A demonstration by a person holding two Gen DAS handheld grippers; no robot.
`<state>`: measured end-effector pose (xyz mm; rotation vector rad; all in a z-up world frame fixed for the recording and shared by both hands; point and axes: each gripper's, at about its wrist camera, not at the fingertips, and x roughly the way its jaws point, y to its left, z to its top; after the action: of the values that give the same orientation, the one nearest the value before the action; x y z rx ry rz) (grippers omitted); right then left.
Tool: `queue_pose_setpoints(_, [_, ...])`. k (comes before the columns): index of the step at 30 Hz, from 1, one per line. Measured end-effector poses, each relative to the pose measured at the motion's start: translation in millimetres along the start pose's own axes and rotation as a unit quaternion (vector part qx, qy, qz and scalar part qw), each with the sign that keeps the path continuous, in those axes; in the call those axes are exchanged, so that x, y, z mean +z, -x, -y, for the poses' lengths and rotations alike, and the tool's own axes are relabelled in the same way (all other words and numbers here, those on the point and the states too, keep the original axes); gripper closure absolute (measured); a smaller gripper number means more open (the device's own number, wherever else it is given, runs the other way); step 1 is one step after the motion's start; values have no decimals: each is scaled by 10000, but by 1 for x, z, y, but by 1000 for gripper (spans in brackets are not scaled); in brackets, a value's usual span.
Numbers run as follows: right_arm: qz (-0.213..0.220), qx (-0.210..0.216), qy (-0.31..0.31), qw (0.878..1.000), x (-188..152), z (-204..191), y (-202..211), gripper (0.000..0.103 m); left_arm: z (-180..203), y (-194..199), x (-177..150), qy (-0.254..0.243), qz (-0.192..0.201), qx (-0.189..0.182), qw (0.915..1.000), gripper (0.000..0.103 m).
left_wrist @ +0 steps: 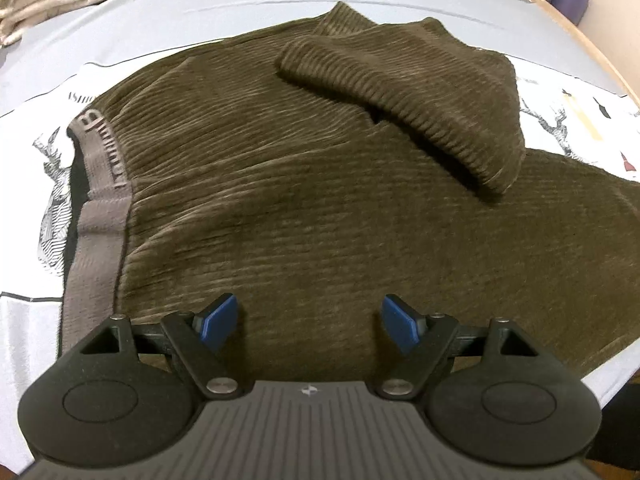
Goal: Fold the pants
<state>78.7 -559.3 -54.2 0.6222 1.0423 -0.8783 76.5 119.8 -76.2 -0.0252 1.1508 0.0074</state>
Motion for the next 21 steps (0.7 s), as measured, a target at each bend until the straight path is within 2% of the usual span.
queue_pose_setpoints(1, [151, -102, 26, 9998, 0, -2, 5, 66, -5, 0, -3, 6, -43, -19, 10000, 20])
queue_pose_setpoints(3, [299, -16, 9, 9996, 0, -6, 14, 55, -16, -5, -9, 67, -264, -190, 9995, 20])
queue_pose_setpoints(5, [274, 260, -53, 9993, -3, -13, 20, 55, -27, -12, -20, 36, -569, -327, 9978, 20])
queue_pose_setpoints(7, [241, 587, -136, 9979, -8, -22, 26, 55, -29, -7, -26, -267, -516, -247, 9980, 20])
queue_pose_setpoints(8, [262, 776, -172, 9965, -11, -28, 31, 55, -32, -4, -28, -264, -497, -285, 9980, 20])
queue_pose_setpoints(11, [505, 1378, 33, 9892, -21, -52, 55, 55, -57, 12, -27, 269, -157, -222, 9993, 22])
queue_pose_setpoints(14, [787, 1657, 869, 9792, -35, -90, 86, 55, -88, 34, -20, 677, 451, 326, 9962, 21])
queue_pose_setpoints(16, [858, 2050, 1256, 9669, -47, -109, 110, 55, -105, 39, -18, 926, 560, 552, 9926, 20])
queue_pose_setpoints(19, [1031, 2854, 1939, 9329, -77, -129, 148, 54, -128, 33, -16, 1280, 385, 563, 9894, 19])
queue_pose_setpoints(21, [1194, 3271, 2294, 9089, -100, -136, 163, 51, -136, 25, -15, 1319, 208, 544, 9895, 19])
